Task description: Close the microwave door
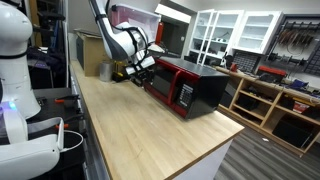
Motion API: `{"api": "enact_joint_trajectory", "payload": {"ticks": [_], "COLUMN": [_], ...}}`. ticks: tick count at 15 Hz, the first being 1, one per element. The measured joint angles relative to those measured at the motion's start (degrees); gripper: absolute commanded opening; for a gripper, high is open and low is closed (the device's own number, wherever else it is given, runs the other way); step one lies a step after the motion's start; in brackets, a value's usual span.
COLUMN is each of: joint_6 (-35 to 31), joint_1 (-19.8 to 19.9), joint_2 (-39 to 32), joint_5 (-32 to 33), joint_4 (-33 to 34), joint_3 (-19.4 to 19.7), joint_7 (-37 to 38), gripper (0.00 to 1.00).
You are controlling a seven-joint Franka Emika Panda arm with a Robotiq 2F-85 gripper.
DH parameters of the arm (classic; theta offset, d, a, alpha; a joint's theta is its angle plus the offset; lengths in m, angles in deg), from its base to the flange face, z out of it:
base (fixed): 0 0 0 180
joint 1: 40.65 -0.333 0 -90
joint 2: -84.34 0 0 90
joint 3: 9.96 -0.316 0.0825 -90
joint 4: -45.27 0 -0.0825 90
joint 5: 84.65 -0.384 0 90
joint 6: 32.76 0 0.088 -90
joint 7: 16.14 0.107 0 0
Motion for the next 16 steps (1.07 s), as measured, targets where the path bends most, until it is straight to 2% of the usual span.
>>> {"api": "enact_joint_trajectory", "payload": {"ticks": [2, 4, 6, 9, 13, 15, 16], "joint_6": [0.14, 3.99, 8.51, 20.39, 36.56, 45.32, 49.87], "joint_1": [-4.14, -1.87, -0.75, 7.59, 19.8, 23.65, 24.01], "joint_2": [-1.01, -0.64, 0.21, 4.65, 10.9, 13.12, 13.86], "joint_5": [-7.17, -16.52, -27.11, -42.22, -63.82, -74.18, -79.12], "joint_4": [-3.44, -6.69, -9.89, -12.67, -12.1, -9.32, -7.15], "joint_3": [1.91, -3.68, -8.19, -22.87, -41.12, -46.93, -47.95], "joint_7": [0.22, -1.37, -3.66, -7.16, -12.99, -15.88, -17.26], "gripper": [0.84, 0.99, 1.0, 1.0, 1.0, 1.0, 1.0]}}
